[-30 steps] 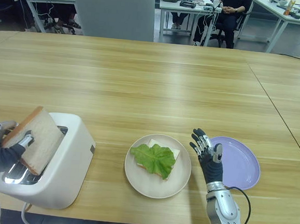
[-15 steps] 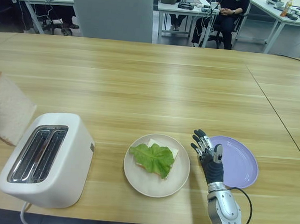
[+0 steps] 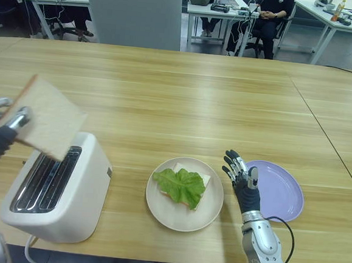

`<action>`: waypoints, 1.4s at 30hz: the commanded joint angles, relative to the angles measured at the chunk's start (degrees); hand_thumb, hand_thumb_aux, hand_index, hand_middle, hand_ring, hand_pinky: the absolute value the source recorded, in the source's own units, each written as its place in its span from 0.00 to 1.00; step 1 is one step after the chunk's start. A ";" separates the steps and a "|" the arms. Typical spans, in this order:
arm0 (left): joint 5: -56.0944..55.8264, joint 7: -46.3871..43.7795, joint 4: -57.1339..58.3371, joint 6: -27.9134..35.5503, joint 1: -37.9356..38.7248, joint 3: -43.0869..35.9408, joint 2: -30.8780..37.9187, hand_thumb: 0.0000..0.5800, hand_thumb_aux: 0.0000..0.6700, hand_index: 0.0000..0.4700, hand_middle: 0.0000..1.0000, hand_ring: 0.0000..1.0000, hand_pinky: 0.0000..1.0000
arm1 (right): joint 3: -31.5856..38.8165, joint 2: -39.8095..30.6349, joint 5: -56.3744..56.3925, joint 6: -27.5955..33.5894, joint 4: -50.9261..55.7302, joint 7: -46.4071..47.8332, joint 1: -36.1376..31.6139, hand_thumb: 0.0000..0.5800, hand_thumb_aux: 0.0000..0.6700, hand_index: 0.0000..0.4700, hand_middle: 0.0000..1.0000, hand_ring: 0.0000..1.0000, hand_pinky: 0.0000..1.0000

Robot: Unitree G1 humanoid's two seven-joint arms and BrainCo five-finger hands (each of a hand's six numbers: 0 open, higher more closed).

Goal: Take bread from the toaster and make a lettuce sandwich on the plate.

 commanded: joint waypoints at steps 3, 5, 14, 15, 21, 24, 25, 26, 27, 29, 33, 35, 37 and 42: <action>-10.08 -4.41 5.50 5.41 -6.13 -15.60 -2.81 1.00 1.00 0.98 1.00 1.00 1.00 | -2.02 -1.86 -2.15 0.57 0.04 -0.38 -2.05 0.00 0.00 0.00 0.06 0.06 0.06; -10.96 -4.66 8.77 5.42 -8.20 -20.20 -3.83 1.00 1.00 0.98 1.00 1.00 1.00 | -2.61 -2.56 -2.43 0.62 -0.08 -0.26 -2.55 0.00 0.00 0.00 0.07 0.07 0.07; -13.56 -1.47 21.21 4.74 -15.14 -32.49 -12.17 1.00 1.00 0.98 1.00 1.00 1.00 | -4.44 -4.14 -2.77 1.00 -0.60 0.06 -4.46 0.00 0.00 0.00 0.06 0.06 0.06; -13.21 -0.46 21.59 4.71 -14.67 -33.46 -13.11 1.00 1.00 0.98 1.00 1.00 1.00 | -4.46 -4.29 -2.84 1.03 -0.75 0.08 -4.47 0.00 0.00 0.00 0.06 0.06 0.06; -11.42 8.93 20.67 3.38 -6.72 -38.67 -23.10 1.00 1.00 0.98 1.00 1.00 1.00 | -4.37 -4.88 -2.72 1.66 -1.15 0.49 -4.83 0.00 0.00 0.00 0.06 0.06 0.06; -9.43 13.06 19.40 1.90 -0.64 -43.60 -27.48 1.00 1.00 0.98 1.00 1.00 1.00 | -4.45 -5.50 -3.65 1.81 -2.00 0.26 -4.74 0.00 0.00 0.00 0.06 0.06 0.06; -8.21 14.32 19.17 0.91 1.43 -45.58 -28.33 1.00 1.00 0.98 1.00 1.00 1.00 | -4.60 -5.81 -4.09 1.83 -2.37 0.11 -4.71 0.00 0.00 0.00 0.06 0.06 0.06; -7.51 15.78 19.18 0.09 3.65 -47.19 -29.69 1.00 1.00 0.98 1.00 1.00 1.00 | -4.75 -6.40 -5.17 1.90 -2.72 -0.17 -4.72 0.00 0.00 0.00 0.06 0.06 0.06; -6.72 17.01 19.45 -1.17 5.56 -48.66 -30.76 1.00 1.00 0.98 1.00 1.00 1.00 | -4.84 -7.16 -6.81 1.73 -2.93 -0.49 -4.74 0.00 0.00 0.00 0.05 0.05 0.05; -5.73 19.04 20.01 -3.37 7.92 -50.28 -32.30 1.00 1.00 0.98 1.00 1.00 1.00 | -4.75 -8.85 -11.01 1.51 -3.06 -1.46 -4.79 0.00 0.00 0.00 0.05 0.05 0.05; -5.99 21.22 21.97 -7.02 9.24 -51.13 -32.81 1.00 1.00 0.98 1.00 1.00 1.00 | -3.84 -12.75 -22.15 0.97 -2.94 -4.40 -5.11 0.00 0.00 0.00 0.03 0.03 0.03; -5.65 22.65 22.43 -9.07 9.92 -51.47 -33.05 1.00 1.00 0.98 1.00 1.00 1.00 | -2.48 -15.89 -31.77 -0.47 -3.01 -6.88 -5.76 0.00 0.00 0.00 0.03 0.03 0.03; -5.69 23.88 22.69 -10.53 10.39 -51.71 -33.25 1.00 1.00 0.98 1.00 1.00 1.00 | -1.28 -18.01 -37.82 -1.09 -2.80 -8.26 -6.35 0.00 0.00 0.00 0.03 0.03 0.03; -4.67 26.53 24.65 -14.04 10.20 -52.23 -33.21 1.00 1.00 0.98 1.00 1.00 1.00 | 2.33 -23.65 -50.43 -3.71 -0.55 -10.22 -8.24 0.00 0.00 0.00 0.02 0.02 0.02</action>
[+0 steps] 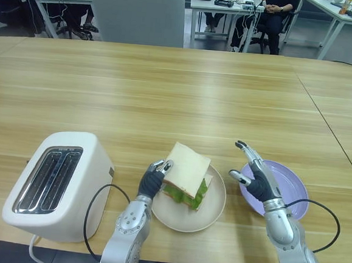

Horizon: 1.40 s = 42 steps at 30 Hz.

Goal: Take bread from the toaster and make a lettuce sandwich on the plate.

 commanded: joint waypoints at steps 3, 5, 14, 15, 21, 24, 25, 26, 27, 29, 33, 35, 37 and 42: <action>0.48 2.49 3.85 -3.17 -0.60 -1.71 -3.56 1.00 1.00 0.98 1.00 1.00 1.00 | 3.74 -3.54 -8.77 -2.80 3.96 -0.80 -2.18 0.00 0.00 0.00 0.02 0.02 0.02; 0.86 3.02 5.26 -3.82 -0.87 -2.33 -3.50 1.00 1.00 0.98 1.00 1.00 1.00 | 4.44 -4.32 -9.87 -3.69 4.68 -0.79 -2.94 0.00 0.00 0.00 0.02 0.02 0.02; 5.94 6.37 10.61 -6.65 -3.39 -5.15 -2.22 1.00 1.00 0.98 1.00 1.00 1.00 | 8.84 -6.16 -10.56 -8.37 8.37 1.61 -6.40 0.00 0.00 0.00 0.02 0.02 0.02; 6.51 6.77 11.10 -7.08 -3.76 -5.36 -2.15 1.00 1.00 0.98 1.00 1.00 1.00 | 9.09 -6.15 -10.63 -8.51 8.36 1.86 -6.76 0.00 0.00 0.00 0.02 0.02 0.02; 8.63 8.36 13.00 -8.10 -5.18 -6.50 -2.15 1.00 1.00 0.98 1.00 1.00 1.00 | 10.88 -5.24 -10.14 -9.37 7.96 3.78 -6.98 0.00 0.00 0.00 0.02 0.02 0.02; 9.66 8.79 13.21 -8.26 -5.30 -7.07 -1.98 1.00 1.00 0.98 1.00 1.00 1.00 | 12.44 -5.52 -11.05 -10.26 8.10 4.57 -6.49 0.00 0.00 0.00 0.02 0.02 0.02; 10.18 9.00 13.31 -8.25 -5.26 -7.14 -1.84 1.00 1.00 0.98 1.00 1.00 1.00 | 12.87 -5.74 -11.31 -10.57 8.24 4.94 -6.64 0.00 0.00 0.00 0.02 0.02 0.02; 10.59 9.04 13.47 -8.21 -5.25 -7.23 -1.66 1.00 1.00 0.98 1.00 1.00 1.00 | 13.17 -5.93 -11.42 -10.84 8.28 5.25 -6.82 0.00 0.00 0.00 0.02 0.02 0.02; 10.81 9.05 13.66 -8.24 -5.21 -7.24 -1.63 1.00 1.00 0.98 1.00 1.00 1.00 | 13.44 -6.19 -11.76 -11.15 8.08 5.44 -7.01 0.00 0.00 0.00 0.02 0.02 0.02; 11.52 9.16 13.79 -8.20 -5.18 -7.32 -1.57 1.00 1.00 0.98 1.00 1.00 1.00 | 13.71 -6.54 -12.24 -11.53 7.70 5.87 -7.27 0.00 0.00 0.00 0.02 0.02 0.02; 12.21 9.11 13.89 -8.21 -5.19 -7.37 -1.59 1.00 1.00 0.98 1.00 1.00 1.00 | 14.46 -6.65 -13.37 -12.42 5.90 6.48 -7.38 0.00 0.00 0.00 0.02 0.02 0.02; 12.37 8.88 13.53 -7.75 -4.95 -7.35 -1.48 1.00 1.00 0.98 1.00 1.00 1.00 | 15.20 -6.34 -14.31 -12.69 5.34 6.73 -7.22 0.00 0.00 0.00 0.02 0.02 0.02; 13.02 8.70 12.92 -7.20 -4.67 -7.46 -1.07 1.00 1.00 0.98 1.00 1.00 1.00 | 16.39 -6.10 -14.93 -13.18 5.76 6.96 -7.13 0.00 0.00 0.00 0.02 0.02 0.02; 13.94 7.96 11.65 -5.56 -3.72 -7.48 -0.32 1.00 1.00 0.98 1.00 1.00 1.00 | 19.93 -6.97 -15.60 -15.24 10.82 7.43 -6.89 0.00 0.00 0.00 0.02 0.02 0.02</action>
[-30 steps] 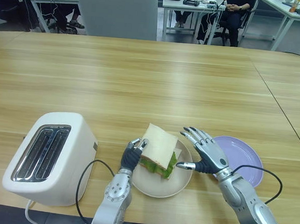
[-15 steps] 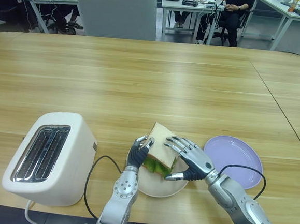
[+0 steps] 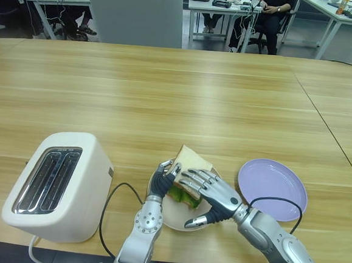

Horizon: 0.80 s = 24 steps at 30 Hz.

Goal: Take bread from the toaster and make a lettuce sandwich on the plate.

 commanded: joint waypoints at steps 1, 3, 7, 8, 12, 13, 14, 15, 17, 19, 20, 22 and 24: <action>0.92 -0.90 -1.56 1.86 0.76 -1.29 -0.86 1.00 1.00 0.98 1.00 1.00 1.00 | 2.72 -1.23 -0.58 -2.07 3.98 1.81 0.38 0.00 0.00 0.00 0.02 0.02 0.02; 1.40 -1.11 -1.79 2.48 0.95 -1.73 -1.00 1.00 1.00 0.98 1.00 1.00 1.00 | 3.20 -1.80 0.39 -3.06 4.68 2.85 0.30 0.00 0.00 0.00 0.02 0.02 0.02; 2.31 -1.46 -2.36 3.54 1.01 -2.31 -1.28 1.00 1.00 0.98 1.00 1.00 1.00 | 3.36 -2.75 2.65 -4.53 6.10 4.31 0.00 0.00 0.00 0.00 0.02 0.02 0.02; 2.50 -1.57 -2.53 3.71 1.04 -2.25 -1.14 1.00 1.00 0.98 1.00 1.00 1.00 | 3.23 -2.94 3.27 -4.67 6.57 4.60 0.03 0.00 0.00 0.00 0.02 0.02 0.02; 3.08 -1.93 -3.35 4.57 1.42 -2.02 -0.71 1.00 1.00 0.98 1.00 1.00 1.00 | 2.79 -3.50 4.58 -5.29 7.39 4.97 -0.24 0.00 0.00 0.00 0.02 0.02 0.02; 3.24 -2.15 -3.62 5.01 1.47 -2.01 -0.57 1.00 0.98 0.96 1.00 1.00 1.00 | 2.74 -3.49 5.10 -5.44 7.51 5.22 -0.34 0.00 0.00 0.00 0.02 0.02 0.02; 3.48 -2.28 -3.95 5.54 1.50 -1.95 -0.39 0.97 0.82 0.81 1.00 1.00 1.00 | 2.96 -3.43 5.48 -5.70 7.78 5.59 -0.44 0.00 0.00 0.00 0.02 0.02 0.02; 3.65 -2.40 -4.37 6.00 1.53 -1.88 -0.26 0.83 0.58 0.57 1.00 1.00 1.00 | 3.15 -3.38 5.95 -6.00 8.20 5.89 -0.47 0.00 0.00 0.00 0.03 0.03 0.03; 4.09 -2.35 -5.50 6.88 1.64 -1.74 -0.24 0.80 0.55 0.54 1.00 1.00 1.00 | 3.46 -3.43 7.13 -6.54 9.25 6.86 -0.32 0.00 0.00 0.00 0.03 0.03 0.03; 4.59 -2.38 -6.52 7.62 1.80 -1.88 -0.35 0.33 0.18 0.18 1.00 1.00 1.00 | 3.57 -3.72 7.87 -7.26 9.48 7.30 -0.01 0.00 0.00 0.00 0.02 0.02 0.02; 4.83 -2.41 -7.14 8.10 1.90 -1.98 -0.40 0.33 0.18 0.18 1.00 1.00 1.00 | 3.71 -3.90 8.14 -7.59 9.45 7.59 0.32 0.00 0.00 0.00 0.02 0.02 0.02; 5.83 -2.18 -8.78 9.17 2.02 -2.23 -0.35 0.00 0.00 0.00 1.00 1.00 1.00 | 3.85 -4.20 9.18 -8.05 9.28 8.27 1.16 0.00 0.00 0.00 0.03 0.03 0.03; 7.32 -1.69 -10.90 10.06 1.86 -2.23 -0.15 0.00 0.00 0.00 1.00 1.00 1.00 | 3.96 -4.46 10.07 -8.22 9.28 8.89 1.80 0.00 0.00 0.00 0.03 0.03 0.03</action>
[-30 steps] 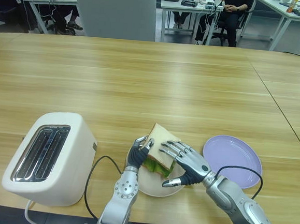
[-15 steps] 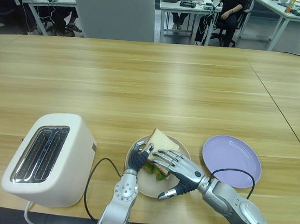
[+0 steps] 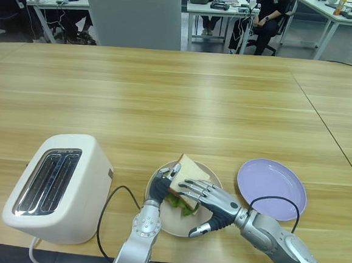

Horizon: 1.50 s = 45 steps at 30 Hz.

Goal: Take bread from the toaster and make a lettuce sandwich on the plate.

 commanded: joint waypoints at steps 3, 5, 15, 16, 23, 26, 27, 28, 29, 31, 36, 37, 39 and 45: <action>5.54 1.62 -9.38 1.95 -1.31 -0.73 -0.27 0.00 0.00 0.00 0.99 0.99 0.99 | 3.54 -1.88 0.97 -0.58 4.02 6.06 3.25 0.00 0.00 0.00 0.03 0.03 0.03; 8.97 3.08 -12.70 1.83 -2.09 -0.08 0.07 0.00 0.00 0.00 0.88 0.88 0.88 | 3.54 -2.03 1.49 -0.64 4.28 6.49 3.54 0.00 0.00 0.00 0.03 0.03 0.03; 21.84 5.71 -23.86 3.33 -6.05 3.54 0.73 0.00 0.00 0.00 0.78 0.78 0.78 | 3.05 -2.27 2.76 -0.70 5.26 7.14 3.79 0.00 0.00 0.00 0.03 0.03 0.03; 22.36 5.45 -24.27 3.50 -6.03 3.55 0.61 0.00 0.00 0.00 0.78 0.78 0.78 | 3.00 -2.33 2.86 -0.74 5.29 7.21 3.78 0.00 0.00 0.00 0.03 0.03 0.03; 22.46 4.60 -25.13 2.65 -5.95 4.09 -1.25 0.00 0.00 0.00 0.78 0.78 0.78 | 2.69 -2.22 3.18 -0.59 5.44 7.11 3.93 0.00 0.00 0.00 0.03 0.03 0.03; 20.94 5.01 -25.04 -0.07 -5.00 4.11 -1.39 0.00 0.00 0.00 0.78 0.78 0.78 | 2.33 -1.62 3.50 -0.11 5.17 6.76 3.75 0.00 0.00 0.00 0.03 0.03 0.03; 19.51 5.12 -24.96 -1.77 -4.55 4.17 -1.40 0.00 0.00 0.00 0.78 0.78 0.78 | 1.88 -1.14 4.25 0.40 4.59 6.67 3.86 0.00 0.00 0.00 0.03 0.03 0.03; 17.58 5.07 -24.56 -4.24 -3.91 4.16 -1.17 0.00 0.00 0.00 0.76 0.76 0.76 | 0.94 -0.15 6.73 1.52 3.64 7.00 4.20 0.00 0.00 0.00 0.03 0.03 0.03; 15.02 4.72 -24.04 -6.69 -3.03 4.18 -1.10 0.00 0.00 0.00 0.68 0.68 0.68 | -0.13 1.08 10.52 2.91 2.27 7.89 4.66 0.00 0.00 0.00 0.03 0.03 0.03; 11.39 3.52 -22.46 -10.59 -1.11 4.04 -0.13 0.00 0.00 0.00 0.53 0.53 0.53 | -2.50 3.96 18.10 6.35 -1.78 9.19 5.60 0.00 0.00 0.00 0.04 0.04 0.04; 1.63 -0.43 -18.52 -18.13 4.33 6.25 1.76 0.00 0.00 0.00 0.56 0.56 0.56 | -5.89 9.70 30.58 14.37 -11.31 11.76 9.09 0.00 0.00 0.00 0.17 0.17 0.17; -0.11 -1.19 -18.20 -19.74 5.63 6.65 2.24 0.00 0.00 0.00 0.58 0.58 0.58 | -6.21 10.51 32.28 15.68 -12.93 12.03 9.94 0.00 0.00 0.00 0.24 0.24 0.24; -3.54 -2.68 -18.25 -22.58 8.41 7.09 2.68 0.00 0.00 0.00 0.60 0.60 0.60 | -7.16 12.28 35.69 18.25 -15.70 12.00 11.64 0.00 0.00 0.00 0.27 0.27 0.27; -11.00 -8.28 -20.73 -29.84 18.75 5.94 6.32 0.31 0.17 0.17 1.00 1.00 1.00 | -10.09 13.92 42.62 21.44 -20.60 11.83 18.05 0.00 0.00 0.00 0.71 0.71 0.71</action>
